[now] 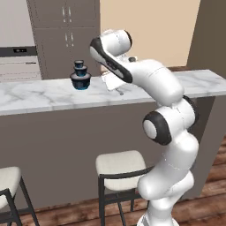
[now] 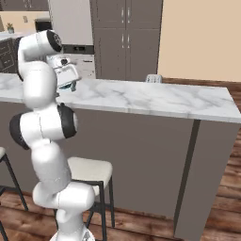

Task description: Stack the yogurt containers by placing the smaller containers on top of the larger containers.

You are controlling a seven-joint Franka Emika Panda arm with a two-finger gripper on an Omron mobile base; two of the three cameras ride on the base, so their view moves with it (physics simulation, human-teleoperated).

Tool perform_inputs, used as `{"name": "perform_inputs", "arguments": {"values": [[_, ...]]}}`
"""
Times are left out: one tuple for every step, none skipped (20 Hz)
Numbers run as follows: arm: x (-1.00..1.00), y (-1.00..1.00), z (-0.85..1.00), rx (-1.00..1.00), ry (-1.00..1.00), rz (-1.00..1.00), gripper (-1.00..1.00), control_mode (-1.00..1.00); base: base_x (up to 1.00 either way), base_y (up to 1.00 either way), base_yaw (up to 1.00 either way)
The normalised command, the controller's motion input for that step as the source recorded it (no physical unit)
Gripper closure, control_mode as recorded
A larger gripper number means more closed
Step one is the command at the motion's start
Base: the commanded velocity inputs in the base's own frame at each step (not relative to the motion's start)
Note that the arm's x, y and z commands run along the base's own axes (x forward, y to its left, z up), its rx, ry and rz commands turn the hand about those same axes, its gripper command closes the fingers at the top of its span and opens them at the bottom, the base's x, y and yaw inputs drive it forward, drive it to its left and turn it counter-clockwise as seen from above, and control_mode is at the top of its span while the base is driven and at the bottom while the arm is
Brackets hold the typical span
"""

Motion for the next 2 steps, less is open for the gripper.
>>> {"name": "perform_inputs", "arguments": {"values": [[-1.0,-0.13,-1.0,-0.43,0.25,0.0,-1.0,-1.0,0.0,0.0,0.0],[-1.0,-0.18,-1.0,-0.41,0.18,0.0,-1.0,-1.0,0.0,0.0,0.0]]}}
